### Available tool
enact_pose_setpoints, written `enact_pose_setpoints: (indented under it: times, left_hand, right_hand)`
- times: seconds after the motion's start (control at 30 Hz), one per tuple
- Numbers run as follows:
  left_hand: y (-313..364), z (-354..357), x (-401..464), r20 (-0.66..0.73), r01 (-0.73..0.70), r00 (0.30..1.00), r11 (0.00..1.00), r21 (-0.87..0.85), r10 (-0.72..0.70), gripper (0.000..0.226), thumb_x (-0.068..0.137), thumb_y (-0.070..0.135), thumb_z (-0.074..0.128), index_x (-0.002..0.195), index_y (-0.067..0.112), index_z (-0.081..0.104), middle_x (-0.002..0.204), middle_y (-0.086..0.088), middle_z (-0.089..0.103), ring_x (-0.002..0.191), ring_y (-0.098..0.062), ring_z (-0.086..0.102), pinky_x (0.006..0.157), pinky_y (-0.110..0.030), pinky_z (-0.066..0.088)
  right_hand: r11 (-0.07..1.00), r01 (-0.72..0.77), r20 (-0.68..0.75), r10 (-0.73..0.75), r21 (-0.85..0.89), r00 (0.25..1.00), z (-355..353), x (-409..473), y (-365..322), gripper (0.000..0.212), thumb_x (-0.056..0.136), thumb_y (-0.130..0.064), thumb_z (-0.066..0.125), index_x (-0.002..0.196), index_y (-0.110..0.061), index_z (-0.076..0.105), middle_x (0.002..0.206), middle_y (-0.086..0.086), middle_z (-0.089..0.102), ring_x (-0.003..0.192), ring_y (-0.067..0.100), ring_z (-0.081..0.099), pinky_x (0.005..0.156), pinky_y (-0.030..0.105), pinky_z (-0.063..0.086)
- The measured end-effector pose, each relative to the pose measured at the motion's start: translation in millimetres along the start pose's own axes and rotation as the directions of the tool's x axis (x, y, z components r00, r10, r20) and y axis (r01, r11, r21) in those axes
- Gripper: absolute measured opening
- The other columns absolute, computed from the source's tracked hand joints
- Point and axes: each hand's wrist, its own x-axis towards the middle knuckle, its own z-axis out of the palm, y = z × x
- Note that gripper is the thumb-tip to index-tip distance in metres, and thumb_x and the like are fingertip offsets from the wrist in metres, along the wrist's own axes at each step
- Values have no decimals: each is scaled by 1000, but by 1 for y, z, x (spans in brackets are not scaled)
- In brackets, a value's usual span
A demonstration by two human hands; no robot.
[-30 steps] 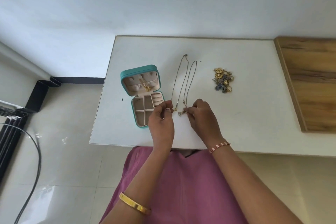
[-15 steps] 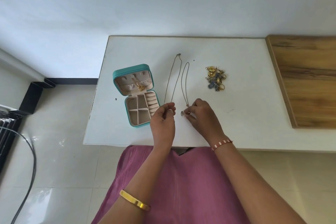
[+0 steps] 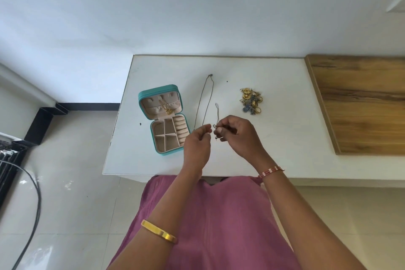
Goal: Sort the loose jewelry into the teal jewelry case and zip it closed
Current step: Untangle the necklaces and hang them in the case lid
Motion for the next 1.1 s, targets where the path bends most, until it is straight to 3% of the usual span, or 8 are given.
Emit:
enact_pose_setpoints:
  times: [0.07,0.17,0.3,0.47,0.6,0.8,0.97,1.1]
  left_hand:
    - [14,0,-6,29,-99,995,995,7,99,33,93,3,43,116,15,63,109,-2,67,101,-15,60,92,-28,48]
    - [34,-2,-17,79,-174,981,983,-60,179,35,92,-1,42,97,23,67,86,2,67,82,-12,60,80,-22,47]
    - [52,-11,-34,113,-221,967,973,-73,228,26,92,4,47,94,19,68,89,-6,69,83,-13,63,80,-20,48]
    - [64,-25,-57,119,-254,959,966,-55,259,27,87,1,53,79,22,67,69,-5,63,72,-17,57,78,-27,47]
    - [72,-34,-79,124,-284,948,955,-83,293,17,89,6,56,83,16,68,71,-6,62,72,-16,59,81,-27,50]
    - [80,-49,-99,123,-177,966,925,-335,229,26,93,15,52,69,11,62,54,2,59,59,-14,59,74,-27,55]
    - [80,-73,-101,121,-95,977,858,-504,179,28,94,16,50,67,8,55,49,-1,56,52,-16,62,60,-25,57]
    - [76,-89,-106,126,-41,982,804,-594,143,28,95,18,47,69,9,52,45,1,51,49,-15,61,65,-29,56]
  right_hand:
    - [999,21,20,-22,45,1000,-6,-5,-14,15,87,-2,57,81,-15,61,79,9,69,74,21,67,76,32,56]
    - [993,62,-2,-62,101,998,-14,-10,-36,11,88,1,54,87,-7,61,81,14,68,72,21,64,74,30,56]
    - [975,105,-21,-103,198,994,-24,-23,-65,13,90,3,51,86,-6,59,77,13,65,66,16,64,61,18,54]
    - [916,90,-47,-78,390,996,-35,-41,-89,13,92,-1,50,85,-7,58,72,12,64,69,25,63,75,36,56]
    - [793,40,-33,-25,609,999,-43,-57,-106,16,93,-3,48,81,-8,57,59,5,57,55,17,57,63,29,55]
    - [741,-53,-7,78,670,997,-53,-72,-100,16,92,-6,52,79,-12,59,46,-5,44,40,9,41,54,27,48]
    - [643,-86,-43,182,761,982,-67,-78,-87,14,92,-11,52,79,-14,57,46,-4,49,41,9,44,56,27,48]
    - [539,-119,-39,272,834,961,-72,-79,-78,20,93,-13,48,76,-14,57,44,-4,49,38,8,44,48,19,48]
